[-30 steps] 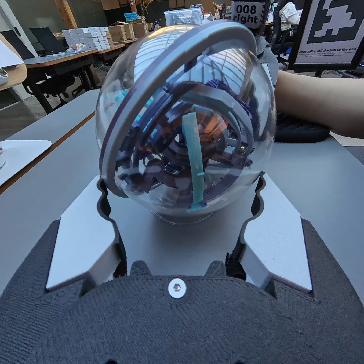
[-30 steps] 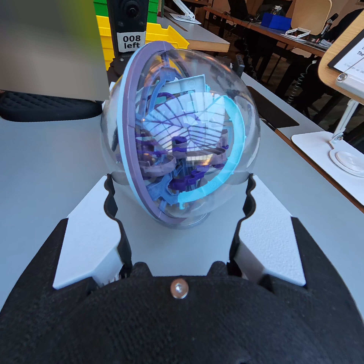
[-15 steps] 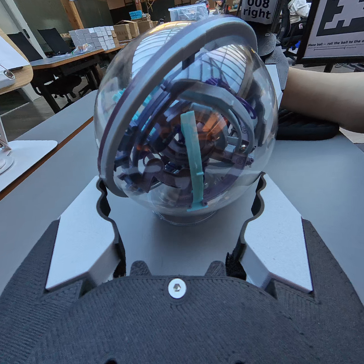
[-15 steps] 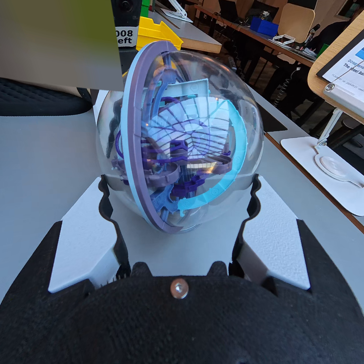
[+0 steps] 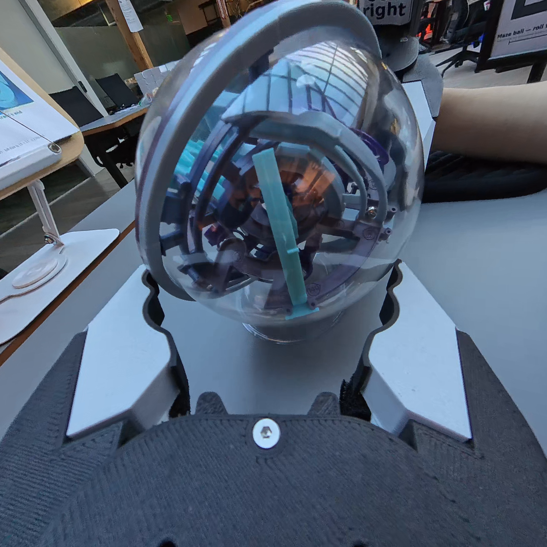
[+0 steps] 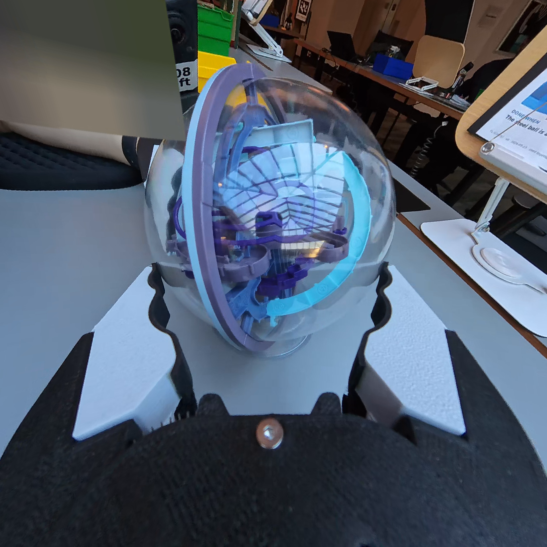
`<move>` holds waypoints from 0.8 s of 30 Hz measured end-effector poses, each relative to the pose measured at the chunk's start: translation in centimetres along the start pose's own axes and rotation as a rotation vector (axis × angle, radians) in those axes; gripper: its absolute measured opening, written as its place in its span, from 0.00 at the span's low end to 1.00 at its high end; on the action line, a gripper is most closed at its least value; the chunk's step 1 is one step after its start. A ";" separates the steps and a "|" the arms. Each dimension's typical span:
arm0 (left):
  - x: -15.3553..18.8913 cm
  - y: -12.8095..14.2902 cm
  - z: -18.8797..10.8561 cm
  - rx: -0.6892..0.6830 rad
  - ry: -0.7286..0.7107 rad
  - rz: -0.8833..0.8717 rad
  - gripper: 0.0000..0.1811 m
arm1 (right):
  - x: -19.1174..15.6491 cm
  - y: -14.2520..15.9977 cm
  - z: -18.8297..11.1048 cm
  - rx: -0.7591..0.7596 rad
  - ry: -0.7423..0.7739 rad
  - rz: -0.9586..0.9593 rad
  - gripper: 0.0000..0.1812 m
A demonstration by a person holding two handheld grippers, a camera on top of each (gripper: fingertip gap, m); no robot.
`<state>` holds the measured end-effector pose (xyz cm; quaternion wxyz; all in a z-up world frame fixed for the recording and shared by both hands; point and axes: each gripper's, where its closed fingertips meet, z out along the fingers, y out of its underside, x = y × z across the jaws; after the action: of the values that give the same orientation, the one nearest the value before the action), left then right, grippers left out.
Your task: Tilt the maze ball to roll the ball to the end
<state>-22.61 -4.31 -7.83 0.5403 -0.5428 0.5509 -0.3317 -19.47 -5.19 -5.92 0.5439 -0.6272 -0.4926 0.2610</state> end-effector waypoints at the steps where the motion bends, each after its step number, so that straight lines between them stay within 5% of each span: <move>1: 0.0 -0.2 -0.1 0.007 -0.004 0.007 0.82 | 0.0 -0.1 0.0 0.005 -0.001 -0.003 0.78; 24: 0.2 -3.0 -1.7 0.073 -0.051 0.085 0.82 | -0.7 -1.6 0.1 0.112 -0.049 0.019 0.78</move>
<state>-23.51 -5.45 -4.64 0.5873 -0.5071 0.5470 -0.3142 -20.37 -5.92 -4.60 0.5635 -0.5937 -0.4844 0.3087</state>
